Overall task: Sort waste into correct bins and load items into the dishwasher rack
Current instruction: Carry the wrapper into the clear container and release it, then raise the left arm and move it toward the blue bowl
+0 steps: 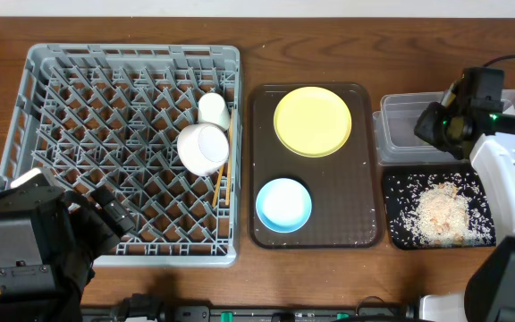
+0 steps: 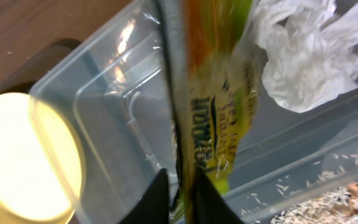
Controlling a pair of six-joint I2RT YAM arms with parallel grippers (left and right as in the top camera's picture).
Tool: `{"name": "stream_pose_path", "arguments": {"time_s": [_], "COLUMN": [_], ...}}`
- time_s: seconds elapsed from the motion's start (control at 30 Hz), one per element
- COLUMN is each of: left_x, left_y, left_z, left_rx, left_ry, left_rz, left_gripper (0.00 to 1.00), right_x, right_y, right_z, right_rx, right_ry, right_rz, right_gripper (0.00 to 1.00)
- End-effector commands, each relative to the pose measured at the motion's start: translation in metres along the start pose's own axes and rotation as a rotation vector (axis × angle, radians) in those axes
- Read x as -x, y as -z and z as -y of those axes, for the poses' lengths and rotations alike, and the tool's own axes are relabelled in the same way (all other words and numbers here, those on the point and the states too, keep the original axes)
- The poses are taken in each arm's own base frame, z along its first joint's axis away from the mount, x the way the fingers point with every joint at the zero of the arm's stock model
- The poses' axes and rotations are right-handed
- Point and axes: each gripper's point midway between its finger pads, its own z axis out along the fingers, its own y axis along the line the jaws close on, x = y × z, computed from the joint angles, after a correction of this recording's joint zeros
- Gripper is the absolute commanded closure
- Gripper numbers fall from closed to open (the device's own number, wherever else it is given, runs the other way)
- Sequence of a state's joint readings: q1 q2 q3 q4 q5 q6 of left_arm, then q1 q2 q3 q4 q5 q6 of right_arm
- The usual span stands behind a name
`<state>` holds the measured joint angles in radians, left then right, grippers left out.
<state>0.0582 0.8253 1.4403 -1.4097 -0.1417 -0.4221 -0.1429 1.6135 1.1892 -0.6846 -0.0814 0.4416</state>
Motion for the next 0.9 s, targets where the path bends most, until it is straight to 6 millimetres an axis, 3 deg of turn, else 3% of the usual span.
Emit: {"name": "stream_pose_path", "arguments": {"time_s": [0.0, 0.27, 0.37, 0.47, 0.67, 0.73, 0.8, 0.87], "left_x": [0.002, 0.002, 0.002, 0.002, 0.002, 0.002, 0.002, 0.002], "left_y": [0.001, 0.001, 0.001, 0.001, 0.001, 0.001, 0.001, 0.001], "left_z": [-0.003, -0.003, -0.003, -0.003, -0.003, -0.003, -0.003, -0.003], "left_rx": [0.017, 0.017, 0.017, 0.017, 0.017, 0.017, 0.017, 0.017], "left_ry": [0.006, 0.006, 0.006, 0.006, 0.006, 0.006, 0.006, 0.006], "left_rz": [0.011, 0.011, 0.011, 0.011, 0.011, 0.011, 0.011, 0.011], "left_gripper": [0.02, 0.02, 0.02, 0.02, 0.01, 0.02, 0.02, 0.02], "right_x": [0.0, 0.001, 0.001, -0.002, -0.021, -0.031, -0.043, -0.056], "right_y": [-0.004, 0.001, 0.013, 0.033, 0.068, 0.073, 0.073, 0.072], "right_z": [0.001, -0.005, -0.019, -0.04, -0.069, -0.076, -0.081, -0.084], "right_rx": [0.001, 0.028, 0.104, 0.21, 0.314, 0.328, 0.336, 0.331], "right_ry": [-0.004, 0.099, 0.117, 0.172, 0.264, 0.283, 0.301, 0.318], "right_rz": [-0.007, 0.006, 0.01, 0.024, 0.028, 0.008, -0.028, -0.071], "right_gripper": [0.76, 0.47, 0.39, 0.38, 0.3, 0.2, 0.01, 0.01]}}
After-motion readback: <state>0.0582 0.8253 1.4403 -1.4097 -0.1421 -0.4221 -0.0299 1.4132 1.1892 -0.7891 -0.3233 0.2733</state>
